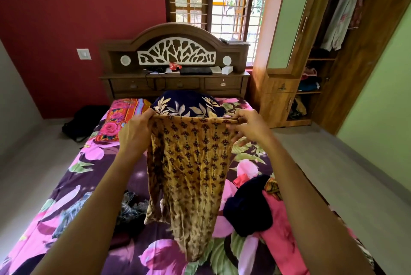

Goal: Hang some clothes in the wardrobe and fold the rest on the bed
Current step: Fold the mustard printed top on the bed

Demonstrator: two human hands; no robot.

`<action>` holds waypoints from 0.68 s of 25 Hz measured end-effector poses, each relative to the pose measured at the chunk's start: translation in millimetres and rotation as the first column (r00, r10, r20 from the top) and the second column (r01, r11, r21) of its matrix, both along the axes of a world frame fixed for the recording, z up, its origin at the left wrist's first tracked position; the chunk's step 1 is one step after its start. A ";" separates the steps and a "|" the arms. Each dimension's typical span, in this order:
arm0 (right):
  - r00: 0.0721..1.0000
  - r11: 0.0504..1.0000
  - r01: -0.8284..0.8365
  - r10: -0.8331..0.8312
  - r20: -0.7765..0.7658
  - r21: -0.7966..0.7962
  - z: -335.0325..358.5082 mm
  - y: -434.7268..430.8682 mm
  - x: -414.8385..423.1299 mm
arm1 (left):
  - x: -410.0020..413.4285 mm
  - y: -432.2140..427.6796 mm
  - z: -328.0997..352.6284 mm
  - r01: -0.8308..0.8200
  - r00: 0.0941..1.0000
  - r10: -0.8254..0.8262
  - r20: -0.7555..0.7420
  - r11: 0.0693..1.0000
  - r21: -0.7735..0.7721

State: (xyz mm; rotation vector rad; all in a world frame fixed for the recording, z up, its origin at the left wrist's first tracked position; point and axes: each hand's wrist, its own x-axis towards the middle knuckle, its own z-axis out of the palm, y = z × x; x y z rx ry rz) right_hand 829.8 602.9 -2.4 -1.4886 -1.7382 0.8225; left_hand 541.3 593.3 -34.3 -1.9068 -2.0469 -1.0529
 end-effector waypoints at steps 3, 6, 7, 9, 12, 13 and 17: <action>0.996 0.998 -0.015 0.010 -0.091 -0.057 1.7 -3.5 -1.6 | -7.9 -3.1 -2.3 0.135 0.940 -0.125 0.318 0.991 -0.010; 0.945 0.991 -0.085 0.047 -0.325 -0.103 9.6 -12.0 -2.6 | -8.4 -14.1 3.9 0.387 0.475 -0.279 0.835 0.918 0.086; 0.907 0.983 -0.139 0.077 -0.413 -0.121 12.6 -12.8 -2.5 | -7.7 -17.5 7.7 0.424 0.344 -0.314 0.885 0.893 0.151; 0.836 0.970 -0.216 0.125 -0.534 -0.111 19.3 -10.6 -2.8 | -8.8 -18.3 15.2 0.455 0.221 -0.399 0.890 0.849 0.268; 0.837 0.981 -0.179 0.114 -0.536 -0.071 20.2 6.2 -1.5 | -14.3 3.4 13.8 0.444 0.283 -0.420 0.862 0.854 0.271; 0.874 0.988 -0.133 0.082 -0.480 -0.075 16.1 16.0 -1.6 | -17.1 16.0 7.6 0.434 0.345 -0.384 0.856 0.874 0.218; 0.956 0.976 -0.034 -0.031 -0.290 -0.215 -17.2 77.9 -10.5 | -28.4 80.0 -38.0 0.431 0.518 -0.199 0.832 0.901 -0.052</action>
